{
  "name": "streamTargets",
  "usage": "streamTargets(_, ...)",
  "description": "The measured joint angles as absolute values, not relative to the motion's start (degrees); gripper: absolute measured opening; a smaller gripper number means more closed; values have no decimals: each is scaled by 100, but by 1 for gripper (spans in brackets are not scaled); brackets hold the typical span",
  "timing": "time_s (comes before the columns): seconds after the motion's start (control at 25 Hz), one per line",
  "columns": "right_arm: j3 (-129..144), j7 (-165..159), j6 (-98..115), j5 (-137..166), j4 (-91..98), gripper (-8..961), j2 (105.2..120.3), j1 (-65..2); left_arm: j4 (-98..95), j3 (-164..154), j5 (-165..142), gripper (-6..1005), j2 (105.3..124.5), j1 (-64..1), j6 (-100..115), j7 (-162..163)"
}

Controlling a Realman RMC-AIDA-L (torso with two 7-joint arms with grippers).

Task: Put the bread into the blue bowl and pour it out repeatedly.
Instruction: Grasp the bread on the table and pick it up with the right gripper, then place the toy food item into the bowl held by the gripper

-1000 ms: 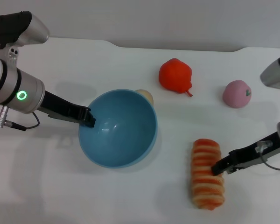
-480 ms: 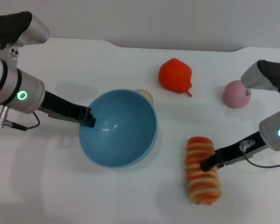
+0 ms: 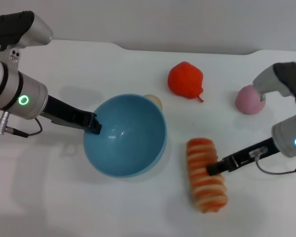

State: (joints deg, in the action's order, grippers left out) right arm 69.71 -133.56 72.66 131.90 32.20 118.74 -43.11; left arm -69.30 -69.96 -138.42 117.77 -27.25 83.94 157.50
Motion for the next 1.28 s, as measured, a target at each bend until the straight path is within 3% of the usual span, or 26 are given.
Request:
streamTargets(0.4, 6433, -13045, 7940, 13058, 5063, 213, 11866, -3408, -6876, -7392, -14057, 20, 11778, -2891, 8494, 15840)
streamTargets(0.8, 5842, -11840, 8793, 11965, 5986, 158, 11859, -3394, -6599, -8379, -14204, 19, 11810, -3364, 8530, 16232)
streamTargets(1.28, 7147, -10906, 8472, 11167, 5917, 106, 11900, -3464, -6114, -8762, -13945, 19, 11844, -3936, 8402, 16345)
